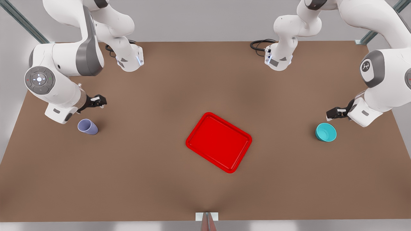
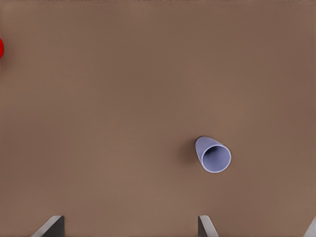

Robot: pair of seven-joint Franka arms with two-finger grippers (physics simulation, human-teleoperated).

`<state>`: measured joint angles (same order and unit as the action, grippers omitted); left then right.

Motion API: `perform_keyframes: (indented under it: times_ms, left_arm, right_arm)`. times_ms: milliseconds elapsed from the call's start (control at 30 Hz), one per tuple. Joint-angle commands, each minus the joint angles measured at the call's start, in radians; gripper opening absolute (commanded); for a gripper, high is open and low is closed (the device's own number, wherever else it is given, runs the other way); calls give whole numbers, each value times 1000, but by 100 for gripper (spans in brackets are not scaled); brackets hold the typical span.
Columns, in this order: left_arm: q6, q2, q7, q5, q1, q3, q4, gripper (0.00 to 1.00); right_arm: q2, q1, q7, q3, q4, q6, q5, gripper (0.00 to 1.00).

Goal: Place the bowl on the tray with the left arm and the cup on the tray with the right arm

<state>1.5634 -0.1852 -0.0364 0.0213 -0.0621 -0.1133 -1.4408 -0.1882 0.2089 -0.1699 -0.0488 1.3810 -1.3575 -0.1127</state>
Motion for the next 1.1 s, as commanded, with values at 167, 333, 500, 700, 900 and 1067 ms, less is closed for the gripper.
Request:
perform_keyframes:
  times_ms: [167, 333, 500, 700, 900, 1067]
  left_arm:
    - [18, 1, 23, 14, -1, 0, 2, 100]
    - [17, 1, 23, 14, -1, 0, 0, 100]
    - [18, -5, 20, 12, 2, 0, 5, 100]
    - [572, -273, -515, 198, 278, -48, -286, 100]
    - [661, -471, -884, 439, 386, -52, -306, 100]
    - [656, -471, -991, 397, 386, -69, -308, 100]
  right_arm:
    - [-3, 1, -59, -2, -2, -14, 5, 100]
    - [-2, 3, -53, -6, 3, 11, 19, 100]
    - [-13, 1, -51, -2, 7, 0, 56, 100]
    - [-16, -13, -51, -5, 10, 0, 54, 100]
    - [-22, -11, -51, -6, 10, -5, 50, 100]
    - [-22, -13, -51, -8, 15, -17, 48, 100]
